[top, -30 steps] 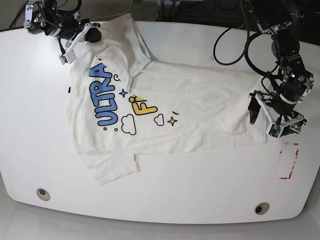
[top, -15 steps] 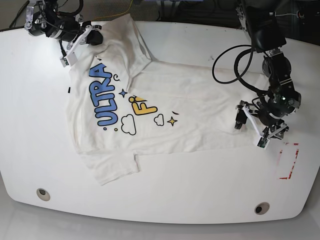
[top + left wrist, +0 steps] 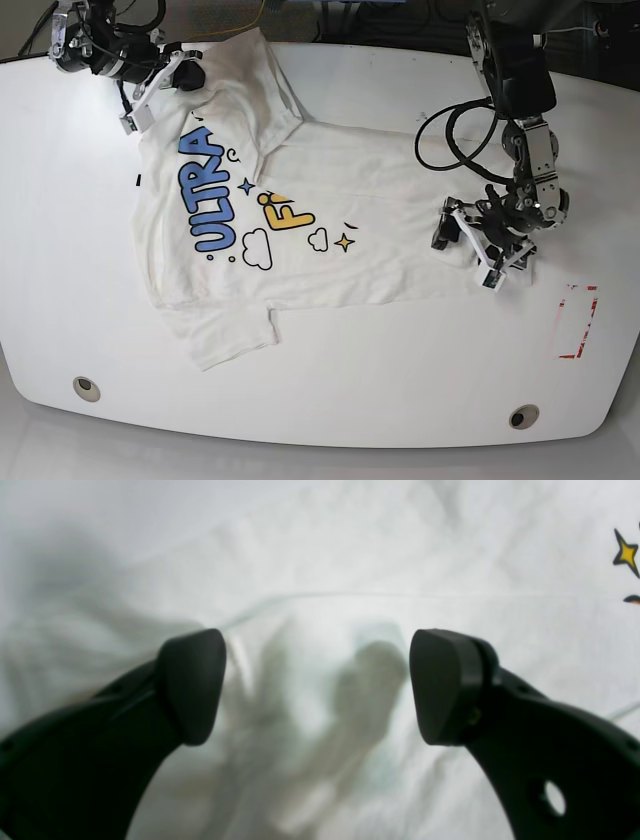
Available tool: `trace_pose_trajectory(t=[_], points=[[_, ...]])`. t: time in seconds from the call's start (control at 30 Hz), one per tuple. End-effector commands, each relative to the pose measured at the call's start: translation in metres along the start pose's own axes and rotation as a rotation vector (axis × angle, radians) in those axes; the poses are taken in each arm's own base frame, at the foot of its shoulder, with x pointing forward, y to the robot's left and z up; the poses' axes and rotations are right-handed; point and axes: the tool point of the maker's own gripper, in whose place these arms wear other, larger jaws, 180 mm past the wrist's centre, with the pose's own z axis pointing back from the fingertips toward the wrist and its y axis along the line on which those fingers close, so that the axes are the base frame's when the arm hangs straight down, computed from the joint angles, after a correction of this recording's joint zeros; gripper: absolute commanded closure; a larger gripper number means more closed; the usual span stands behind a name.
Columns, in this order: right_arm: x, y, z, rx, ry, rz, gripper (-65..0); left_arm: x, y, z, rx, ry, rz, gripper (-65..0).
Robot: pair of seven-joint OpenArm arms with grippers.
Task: Layout the t-shirt on the table in an organized manner, then fold the t-shirt properly
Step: 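Move the left gripper onto the shirt body and grasp fabric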
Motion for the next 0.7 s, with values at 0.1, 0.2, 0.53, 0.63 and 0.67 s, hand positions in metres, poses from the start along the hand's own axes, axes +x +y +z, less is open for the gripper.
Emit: trace_pose_trajectory(t=[0.1,0.2,0.53,0.63,0.67], points=[[0.0110,0.0023,0.0043,0.005,-0.033,0.025,0.0,0.0185,0.0139,0.0011,0.056,-0.071,0.035,-53.5],[0.0122,0.0024,0.0043,0.006,-0.035,0.026,0.0,0.0205,0.0088,-0.0008,0.050,-0.073,0.021,-53.2],[0.0164,0.0026,0.0042,0.006,-0.045,0.031,0.0,0.0170,0.0076,-0.0019,0.046,-0.057,0.008,-25.7],[0.0164,0.0026,0.0042,0.006,-0.045,0.031,0.0,0.0167,0.0084,-0.0016,0.048,-0.055,0.006,-22.4],[0.0164,0.0026,0.0042,0.006,-0.045,0.031,0.0,0.0167,0.0084,-0.0016,0.048,-0.055,0.006,-21.9]])
